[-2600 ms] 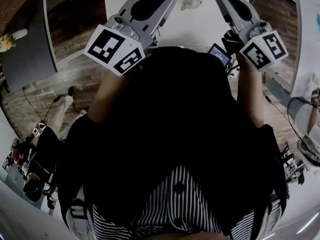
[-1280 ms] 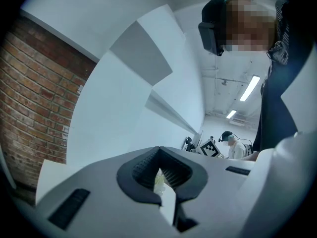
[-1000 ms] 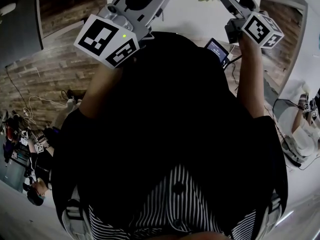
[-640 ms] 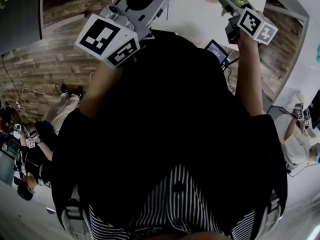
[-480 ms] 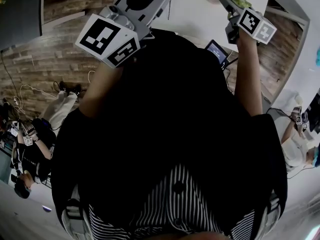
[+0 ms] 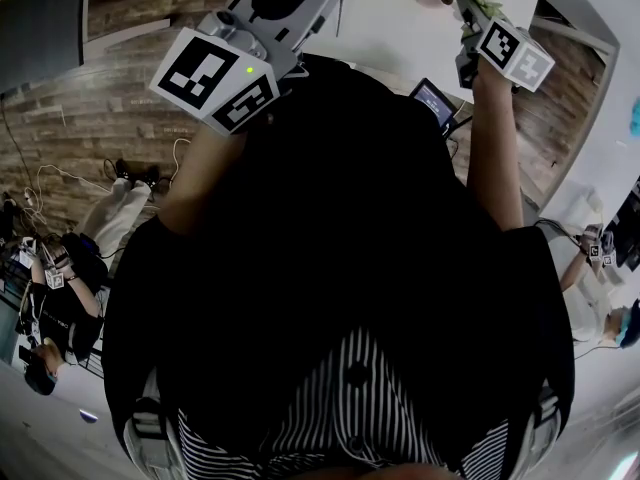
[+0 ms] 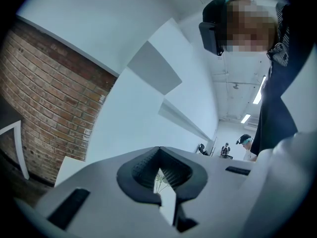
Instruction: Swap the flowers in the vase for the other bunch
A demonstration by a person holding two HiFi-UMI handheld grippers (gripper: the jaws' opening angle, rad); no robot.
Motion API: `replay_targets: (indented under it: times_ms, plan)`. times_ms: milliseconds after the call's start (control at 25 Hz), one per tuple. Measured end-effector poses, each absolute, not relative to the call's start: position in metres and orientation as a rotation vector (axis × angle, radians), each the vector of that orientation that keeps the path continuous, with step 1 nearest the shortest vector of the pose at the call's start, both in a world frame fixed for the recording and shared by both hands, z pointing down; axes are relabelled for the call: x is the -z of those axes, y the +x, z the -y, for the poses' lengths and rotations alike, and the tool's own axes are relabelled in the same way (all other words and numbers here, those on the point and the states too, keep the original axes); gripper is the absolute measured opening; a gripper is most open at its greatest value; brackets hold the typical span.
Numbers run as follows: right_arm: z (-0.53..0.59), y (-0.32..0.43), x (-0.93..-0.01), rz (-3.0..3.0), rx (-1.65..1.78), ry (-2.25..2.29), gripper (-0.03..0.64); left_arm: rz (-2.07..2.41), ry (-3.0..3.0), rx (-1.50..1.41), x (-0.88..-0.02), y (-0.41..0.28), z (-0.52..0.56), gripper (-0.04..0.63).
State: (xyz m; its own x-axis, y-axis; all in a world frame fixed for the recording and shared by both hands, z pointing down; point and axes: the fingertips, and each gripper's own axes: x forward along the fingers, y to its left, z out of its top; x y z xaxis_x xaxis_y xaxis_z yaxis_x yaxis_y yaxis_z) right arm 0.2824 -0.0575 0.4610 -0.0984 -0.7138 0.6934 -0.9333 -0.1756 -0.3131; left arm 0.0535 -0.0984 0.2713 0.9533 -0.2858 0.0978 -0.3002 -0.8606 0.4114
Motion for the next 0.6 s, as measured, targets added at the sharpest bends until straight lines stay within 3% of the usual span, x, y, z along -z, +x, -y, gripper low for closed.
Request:
replay_targets:
  times_ms: [600]
  plan:
    - [0.057, 0.279, -0.392, 1.933, -0.952, 1.99, 0.023, 0.349, 2.711, -0.04, -0.257, 0.065, 0.101, 0.006]
